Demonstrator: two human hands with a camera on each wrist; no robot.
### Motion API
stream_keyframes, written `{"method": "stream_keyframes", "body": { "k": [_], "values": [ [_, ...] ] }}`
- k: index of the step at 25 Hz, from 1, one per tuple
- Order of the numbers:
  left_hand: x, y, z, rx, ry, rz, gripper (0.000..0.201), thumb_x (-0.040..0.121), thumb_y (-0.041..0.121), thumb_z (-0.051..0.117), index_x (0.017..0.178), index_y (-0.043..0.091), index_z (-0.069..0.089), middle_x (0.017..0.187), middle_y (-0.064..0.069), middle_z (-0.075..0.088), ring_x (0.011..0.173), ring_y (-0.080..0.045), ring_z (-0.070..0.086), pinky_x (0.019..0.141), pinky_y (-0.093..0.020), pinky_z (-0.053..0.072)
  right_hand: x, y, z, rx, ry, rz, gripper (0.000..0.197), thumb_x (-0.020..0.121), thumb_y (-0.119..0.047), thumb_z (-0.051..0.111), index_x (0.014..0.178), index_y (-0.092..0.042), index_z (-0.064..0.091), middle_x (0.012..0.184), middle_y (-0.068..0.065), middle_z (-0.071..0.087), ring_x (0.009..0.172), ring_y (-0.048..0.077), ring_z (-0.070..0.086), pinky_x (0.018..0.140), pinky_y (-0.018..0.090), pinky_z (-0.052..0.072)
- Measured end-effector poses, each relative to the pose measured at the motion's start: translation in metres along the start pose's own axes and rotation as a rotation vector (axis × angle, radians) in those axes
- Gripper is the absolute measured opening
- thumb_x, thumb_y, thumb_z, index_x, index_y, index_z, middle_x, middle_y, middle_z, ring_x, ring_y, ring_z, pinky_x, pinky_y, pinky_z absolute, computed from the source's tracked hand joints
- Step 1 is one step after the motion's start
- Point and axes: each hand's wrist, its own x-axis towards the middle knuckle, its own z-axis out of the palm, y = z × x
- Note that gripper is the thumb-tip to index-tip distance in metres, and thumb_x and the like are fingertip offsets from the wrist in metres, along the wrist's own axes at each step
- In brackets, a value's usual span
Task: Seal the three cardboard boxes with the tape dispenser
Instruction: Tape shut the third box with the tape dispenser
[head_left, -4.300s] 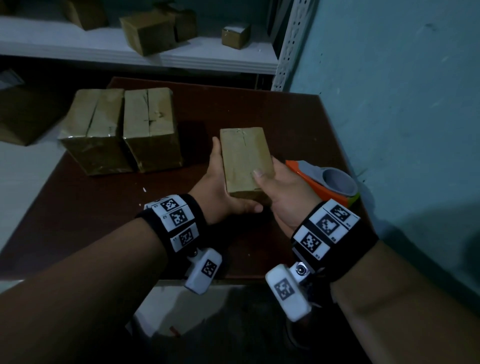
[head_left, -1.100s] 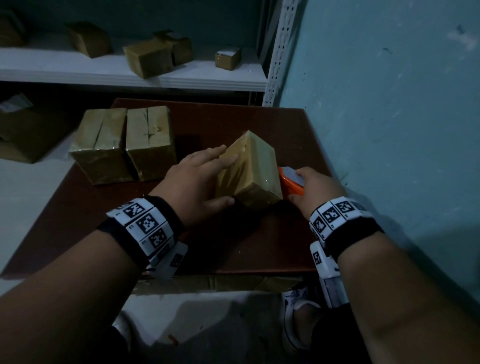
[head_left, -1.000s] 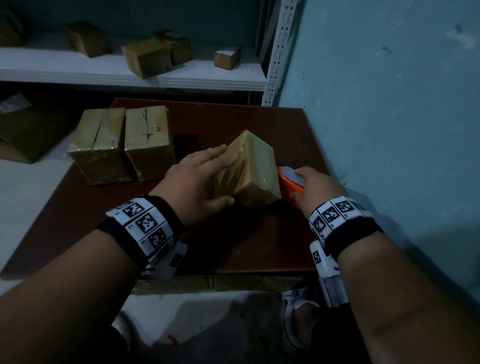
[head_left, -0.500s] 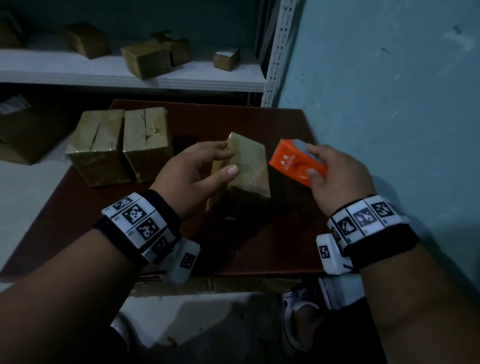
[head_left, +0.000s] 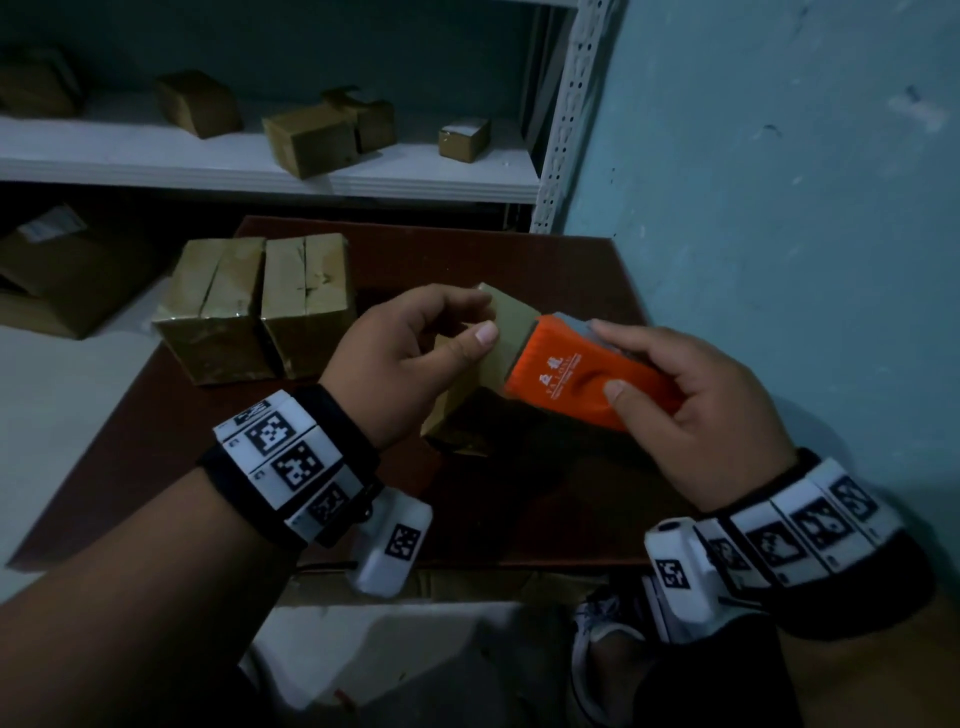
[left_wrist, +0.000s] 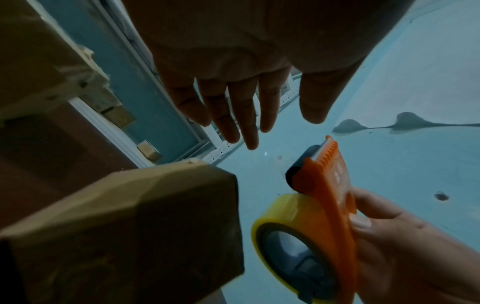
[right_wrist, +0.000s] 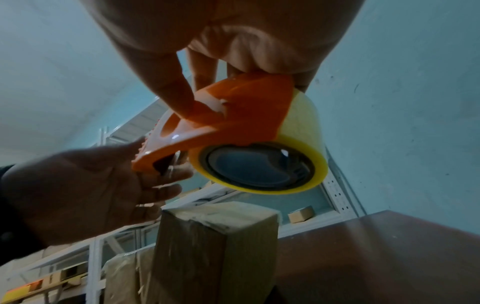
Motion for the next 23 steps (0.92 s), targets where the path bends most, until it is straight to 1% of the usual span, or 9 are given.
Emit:
{"method": "stream_keyframes", "body": {
  "k": [2, 4, 7, 10, 13, 15, 17, 20, 23],
  "values": [
    [0.001, 0.003, 0.004, -0.065, -0.055, -0.038, 0.061, 0.085, 0.062, 0.066, 0.133, 0.023, 0.069, 0.122, 0.008, 0.075, 0.117, -0.008, 0.068, 0.104, -0.047, 0.055, -0.001, 0.001, 0.002, 0.038, -0.021, -0.007, 0.047, 0.092, -0.032, 0.066, 0.139, -0.034, 0.066, 0.127, -0.014, 0.069, 0.115, -0.001, 0.063, 0.093, 0.016, 0.049],
    [0.001, 0.007, 0.007, -0.123, -0.092, -0.058, 0.054, 0.088, 0.056, 0.068, 0.13, 0.022, 0.071, 0.121, 0.006, 0.076, 0.117, -0.009, 0.069, 0.105, -0.044, 0.055, -0.003, 0.002, 0.002, 0.085, -0.017, -0.021, 0.046, 0.092, -0.029, 0.066, 0.138, -0.032, 0.067, 0.127, -0.014, 0.07, 0.114, -0.001, 0.064, 0.092, 0.014, 0.05],
    [0.001, 0.016, 0.007, -0.18, -0.146, -0.058, 0.03, 0.096, 0.042, 0.068, 0.111, 0.017, 0.076, 0.107, 0.001, 0.079, 0.104, -0.015, 0.074, 0.096, -0.035, 0.057, -0.004, 0.001, -0.001, 0.127, -0.015, -0.044, 0.044, 0.092, -0.026, 0.067, 0.136, -0.03, 0.068, 0.126, -0.016, 0.07, 0.113, -0.002, 0.065, 0.091, 0.01, 0.048],
    [0.0, 0.023, 0.009, -0.153, -0.147, -0.043, 0.025, 0.088, 0.04, 0.067, 0.09, 0.016, 0.073, 0.092, 0.0, 0.079, 0.091, -0.017, 0.075, 0.085, -0.032, 0.058, -0.005, 0.0, -0.002, 0.144, -0.023, -0.054, 0.042, 0.092, -0.024, 0.066, 0.134, -0.03, 0.069, 0.123, -0.016, 0.071, 0.109, -0.003, 0.066, 0.087, 0.006, 0.046],
    [-0.002, 0.024, 0.014, -0.1, -0.108, -0.047, 0.025, 0.084, 0.043, 0.069, 0.084, 0.018, 0.072, 0.085, 0.001, 0.078, 0.083, -0.015, 0.074, 0.079, -0.033, 0.058, -0.005, -0.002, -0.004, 0.105, -0.026, -0.052, 0.042, 0.093, -0.044, 0.064, 0.132, -0.031, 0.069, 0.119, -0.018, 0.072, 0.105, -0.005, 0.066, 0.084, 0.007, 0.048],
    [-0.003, 0.025, 0.016, -0.024, -0.084, -0.051, 0.02, 0.087, 0.041, 0.071, 0.082, 0.022, 0.072, 0.084, 0.003, 0.078, 0.081, -0.014, 0.074, 0.077, -0.035, 0.059, -0.003, -0.005, -0.006, -0.012, -0.023, -0.037, 0.056, 0.089, -0.067, 0.059, 0.133, -0.034, 0.068, 0.111, -0.024, 0.069, 0.096, -0.009, 0.066, 0.079, 0.007, 0.05],
    [-0.005, 0.027, 0.019, 0.063, -0.057, -0.04, 0.013, 0.092, 0.035, 0.073, 0.082, 0.027, 0.071, 0.083, 0.005, 0.076, 0.079, -0.01, 0.073, 0.074, -0.032, 0.059, 0.0, -0.006, -0.008, -0.134, -0.034, -0.018, 0.07, 0.083, -0.081, 0.054, 0.136, -0.037, 0.067, 0.101, -0.025, 0.067, 0.084, -0.01, 0.063, 0.076, 0.007, 0.045],
    [-0.008, 0.031, 0.021, 0.225, -0.022, -0.007, 0.014, 0.093, 0.034, 0.074, 0.08, 0.036, 0.067, 0.083, 0.014, 0.072, 0.08, -0.002, 0.068, 0.071, -0.023, 0.053, 0.004, -0.004, -0.013, -0.155, -0.098, 0.035, 0.074, 0.076, -0.09, 0.054, 0.129, -0.042, 0.071, 0.105, -0.024, 0.073, 0.087, -0.007, 0.066, 0.079, 0.011, 0.047],
    [-0.009, 0.029, 0.013, 0.287, 0.05, -0.045, 0.013, 0.092, 0.036, 0.075, 0.081, 0.031, 0.071, 0.081, 0.014, 0.072, 0.079, 0.0, 0.067, 0.065, -0.017, 0.05, 0.003, 0.002, -0.022, -0.111, -0.096, 0.112, 0.066, 0.069, -0.085, 0.065, 0.118, -0.042, 0.075, 0.096, -0.023, 0.072, 0.085, -0.007, 0.066, 0.076, 0.013, 0.049]
  ]
}}
